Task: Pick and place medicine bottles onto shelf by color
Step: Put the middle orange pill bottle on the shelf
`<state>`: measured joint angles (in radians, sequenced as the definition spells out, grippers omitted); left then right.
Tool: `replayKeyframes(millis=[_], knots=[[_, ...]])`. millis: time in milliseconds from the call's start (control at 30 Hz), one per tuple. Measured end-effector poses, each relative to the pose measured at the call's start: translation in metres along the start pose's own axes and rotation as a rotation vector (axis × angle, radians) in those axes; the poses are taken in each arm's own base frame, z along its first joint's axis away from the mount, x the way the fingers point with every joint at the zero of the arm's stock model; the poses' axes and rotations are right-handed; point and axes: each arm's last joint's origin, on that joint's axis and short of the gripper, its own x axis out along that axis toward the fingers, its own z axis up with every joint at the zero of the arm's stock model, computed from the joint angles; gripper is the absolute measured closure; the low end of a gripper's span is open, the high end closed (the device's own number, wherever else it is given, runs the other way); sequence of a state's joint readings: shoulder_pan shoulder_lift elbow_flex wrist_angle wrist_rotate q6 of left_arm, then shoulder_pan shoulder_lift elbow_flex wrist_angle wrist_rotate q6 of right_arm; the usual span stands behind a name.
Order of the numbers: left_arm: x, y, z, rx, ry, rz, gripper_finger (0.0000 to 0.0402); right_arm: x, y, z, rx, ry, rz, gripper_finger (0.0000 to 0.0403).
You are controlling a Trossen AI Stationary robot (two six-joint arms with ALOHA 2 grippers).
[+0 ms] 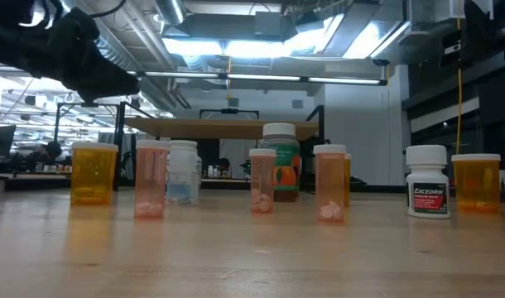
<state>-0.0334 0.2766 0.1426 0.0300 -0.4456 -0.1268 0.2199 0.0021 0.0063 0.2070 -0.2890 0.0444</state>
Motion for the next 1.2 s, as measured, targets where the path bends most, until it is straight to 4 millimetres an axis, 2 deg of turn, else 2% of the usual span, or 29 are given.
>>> replayKeyframes(millis=[200, 400, 667, 1200], knots=[[0.006, -0.001, 0.001, -0.01, 0.071, 0.092, 0.0221, 0.0, 0.0, 0.0, 0.0, 0.0, 0.0, 0.0166], [0.012, -0.004, 0.007, -0.016, 0.092, 0.1, 0.0221, 0.0, 0.0, 0.0, 0.0, 0.0, 0.0, 0.0166], [0.013, -0.005, -0.001, 0.018, 0.173, 0.078, 0.0221, 0.0, 0.0, 0.0, 0.0, 0.0, 0.0, 0.0166], [0.013, -0.004, 0.0, 0.027, 0.161, 0.094, 0.0221, 0.0, 0.0, 0.0, 0.0, 0.0, 0.0, 0.0166]])
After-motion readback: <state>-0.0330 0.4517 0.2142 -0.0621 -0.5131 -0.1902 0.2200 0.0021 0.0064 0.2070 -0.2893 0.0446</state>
